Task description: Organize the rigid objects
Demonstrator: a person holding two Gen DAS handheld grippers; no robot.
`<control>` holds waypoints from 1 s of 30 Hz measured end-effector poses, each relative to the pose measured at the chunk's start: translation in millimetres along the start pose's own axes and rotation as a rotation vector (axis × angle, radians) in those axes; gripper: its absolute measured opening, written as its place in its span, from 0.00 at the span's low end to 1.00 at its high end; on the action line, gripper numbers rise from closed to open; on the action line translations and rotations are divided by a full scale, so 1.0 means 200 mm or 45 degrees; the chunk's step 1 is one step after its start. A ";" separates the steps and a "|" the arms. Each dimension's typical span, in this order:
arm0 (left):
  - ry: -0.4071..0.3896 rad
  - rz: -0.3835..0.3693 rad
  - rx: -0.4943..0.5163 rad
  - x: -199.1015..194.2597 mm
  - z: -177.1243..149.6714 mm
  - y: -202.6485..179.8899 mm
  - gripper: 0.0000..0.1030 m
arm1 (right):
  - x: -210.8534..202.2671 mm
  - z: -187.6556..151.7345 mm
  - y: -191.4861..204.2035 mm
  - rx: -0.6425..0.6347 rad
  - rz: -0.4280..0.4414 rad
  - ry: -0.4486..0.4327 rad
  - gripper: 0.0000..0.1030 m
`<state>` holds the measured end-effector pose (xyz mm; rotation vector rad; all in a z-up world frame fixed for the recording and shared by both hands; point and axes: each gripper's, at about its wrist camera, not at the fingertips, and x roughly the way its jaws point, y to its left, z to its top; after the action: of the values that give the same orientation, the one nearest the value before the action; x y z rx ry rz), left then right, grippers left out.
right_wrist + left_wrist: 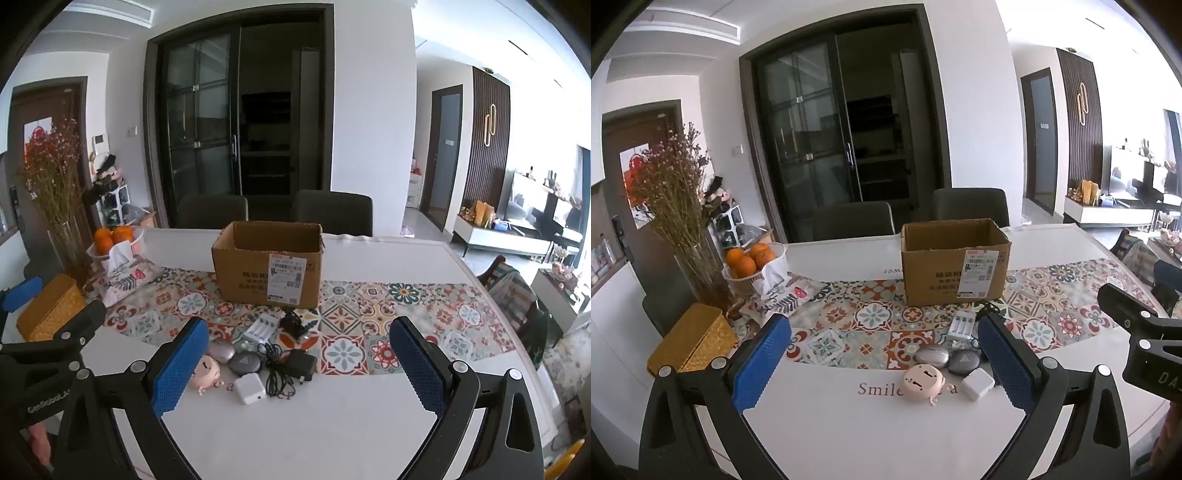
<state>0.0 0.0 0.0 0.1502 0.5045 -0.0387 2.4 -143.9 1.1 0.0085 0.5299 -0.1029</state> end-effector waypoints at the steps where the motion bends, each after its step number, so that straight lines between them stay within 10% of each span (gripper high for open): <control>1: -0.010 0.001 -0.004 0.00 0.00 0.00 1.00 | 0.00 0.00 0.00 -0.002 -0.001 0.001 0.96; 30: -0.080 0.010 -0.024 -0.05 0.02 0.02 1.00 | -0.02 0.04 0.01 -0.004 0.001 -0.012 0.96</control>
<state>-6.8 3.3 9.5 0.1323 0.4416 -0.0312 3.0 -142.8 9.5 0.0053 0.5205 -0.1017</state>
